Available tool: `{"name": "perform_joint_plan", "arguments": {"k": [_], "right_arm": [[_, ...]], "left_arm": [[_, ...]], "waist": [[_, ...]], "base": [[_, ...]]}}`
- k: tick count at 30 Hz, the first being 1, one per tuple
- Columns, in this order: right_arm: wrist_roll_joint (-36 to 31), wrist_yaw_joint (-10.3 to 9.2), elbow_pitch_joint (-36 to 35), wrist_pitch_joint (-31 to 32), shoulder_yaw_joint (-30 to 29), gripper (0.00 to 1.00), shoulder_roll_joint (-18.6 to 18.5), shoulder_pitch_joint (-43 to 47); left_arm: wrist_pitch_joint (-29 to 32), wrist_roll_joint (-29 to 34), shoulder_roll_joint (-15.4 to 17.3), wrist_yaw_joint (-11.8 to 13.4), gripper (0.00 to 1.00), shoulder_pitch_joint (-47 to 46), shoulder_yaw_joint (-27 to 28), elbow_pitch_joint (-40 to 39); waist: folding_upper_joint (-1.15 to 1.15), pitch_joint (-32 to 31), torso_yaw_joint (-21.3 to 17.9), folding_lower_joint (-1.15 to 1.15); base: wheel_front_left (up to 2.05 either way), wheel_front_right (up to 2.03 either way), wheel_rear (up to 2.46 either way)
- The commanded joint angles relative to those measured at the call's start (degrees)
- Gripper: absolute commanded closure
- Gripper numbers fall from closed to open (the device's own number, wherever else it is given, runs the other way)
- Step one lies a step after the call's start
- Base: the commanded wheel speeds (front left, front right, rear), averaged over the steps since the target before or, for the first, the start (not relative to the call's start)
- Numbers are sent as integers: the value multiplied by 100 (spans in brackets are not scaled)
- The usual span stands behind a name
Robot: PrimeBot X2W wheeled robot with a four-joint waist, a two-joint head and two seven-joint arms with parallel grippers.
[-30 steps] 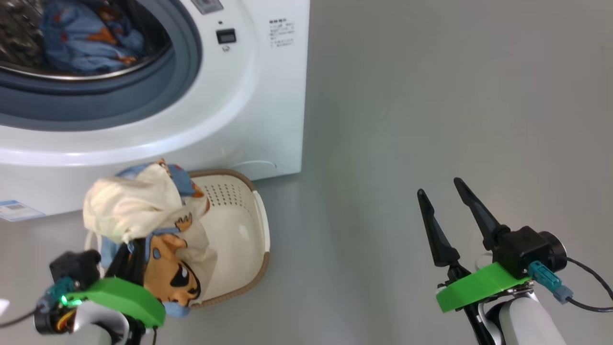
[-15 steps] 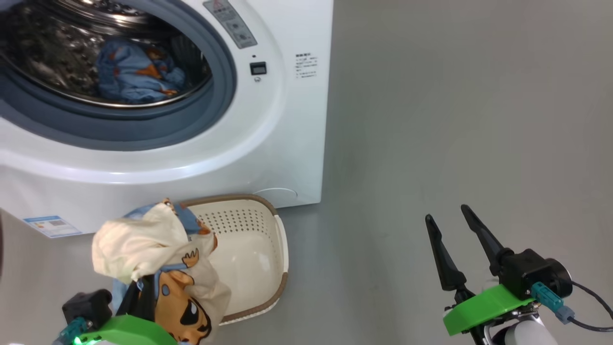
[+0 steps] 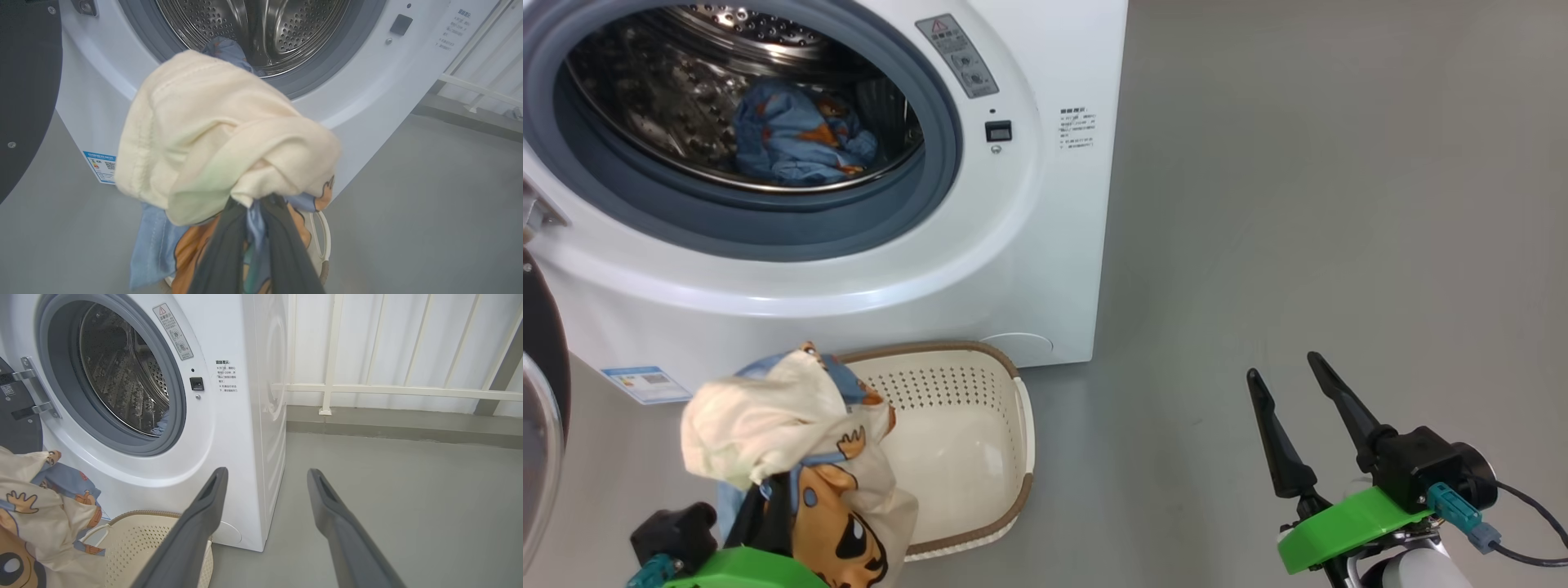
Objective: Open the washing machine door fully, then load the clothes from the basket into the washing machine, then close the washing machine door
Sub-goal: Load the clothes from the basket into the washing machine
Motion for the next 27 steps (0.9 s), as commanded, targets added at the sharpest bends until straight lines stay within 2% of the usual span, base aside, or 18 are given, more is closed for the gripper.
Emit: {"name": "perform_joint_plan", "arguments": {"k": [1, 12, 20, 27], "right_arm": [[-32, 16, -126, -27, 158, 0, 1, 34], [-65, 16, -186, -27, 200, 0, 1, -79], [-148, 16, -295, -27, 199, 0, 1, -273], [-129, 16, -407, -27, 278, 0, 1, -444]], "left_arm": [[-79, 59, 69, -13, 100, -21, 255, -207], [-79, 141, 36, -59, 100, -419, 592, -561], [-79, -123, 267, -63, 100, -1327, 635, -834], [-79, -548, 502, -64, 100, -2330, 846, -647]], "waist": [[0, 28, -2, 0], [0, 528, -158, 0], [0, 1193, -308, 0], [0, 1721, -470, 0]], "base": [[0, 0, 0], [0, 0, 0], [0, 0, 0], [0, 0, 0]]}}
